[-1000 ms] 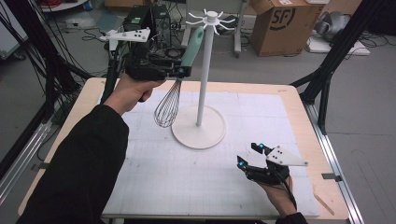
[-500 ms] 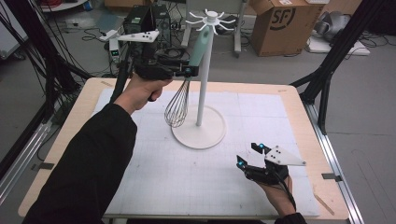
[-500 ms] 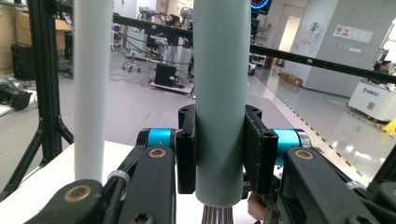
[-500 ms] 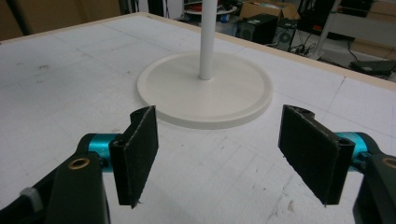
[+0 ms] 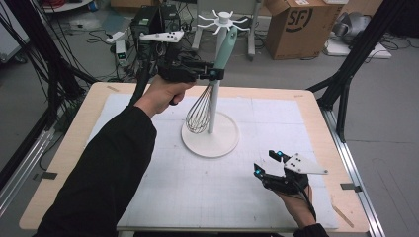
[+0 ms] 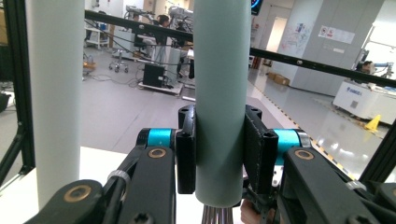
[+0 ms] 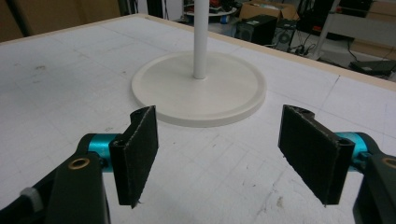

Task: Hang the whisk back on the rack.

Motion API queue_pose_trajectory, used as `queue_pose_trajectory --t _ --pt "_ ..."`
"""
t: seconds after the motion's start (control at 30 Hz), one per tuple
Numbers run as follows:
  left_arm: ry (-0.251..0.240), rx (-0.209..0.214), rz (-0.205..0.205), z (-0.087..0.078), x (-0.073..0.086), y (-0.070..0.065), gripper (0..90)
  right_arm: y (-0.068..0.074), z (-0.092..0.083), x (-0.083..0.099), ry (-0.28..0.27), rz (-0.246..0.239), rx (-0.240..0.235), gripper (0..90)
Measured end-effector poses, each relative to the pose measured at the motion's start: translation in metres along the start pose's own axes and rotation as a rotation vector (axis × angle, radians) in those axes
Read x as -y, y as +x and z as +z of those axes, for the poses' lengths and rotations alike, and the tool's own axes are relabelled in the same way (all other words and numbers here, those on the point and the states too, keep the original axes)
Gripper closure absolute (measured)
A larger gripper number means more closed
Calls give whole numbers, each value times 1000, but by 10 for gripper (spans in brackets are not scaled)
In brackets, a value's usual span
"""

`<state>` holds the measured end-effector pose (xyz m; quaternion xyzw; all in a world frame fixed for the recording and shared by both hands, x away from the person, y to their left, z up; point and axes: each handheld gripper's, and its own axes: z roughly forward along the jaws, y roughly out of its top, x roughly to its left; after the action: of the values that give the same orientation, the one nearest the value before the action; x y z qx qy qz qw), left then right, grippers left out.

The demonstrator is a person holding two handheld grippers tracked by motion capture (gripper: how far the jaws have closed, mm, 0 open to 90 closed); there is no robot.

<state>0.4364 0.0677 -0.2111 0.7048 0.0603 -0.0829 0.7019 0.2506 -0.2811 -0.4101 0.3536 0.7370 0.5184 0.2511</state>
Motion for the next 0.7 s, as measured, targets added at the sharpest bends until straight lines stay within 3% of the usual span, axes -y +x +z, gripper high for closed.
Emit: queue_pose_trajectory --t 0.3,0.5,0.7 --pt "-5 27 -2 9 4 3 693 -3 1 2 4 -4 -2 277" --pt "-21 5 -14 7 5 10 693 -3 -2 3 7 -2 3 277" --pt "-1 -20 -16 5 8 15 693 -3 -3 4 4 2 4 277"
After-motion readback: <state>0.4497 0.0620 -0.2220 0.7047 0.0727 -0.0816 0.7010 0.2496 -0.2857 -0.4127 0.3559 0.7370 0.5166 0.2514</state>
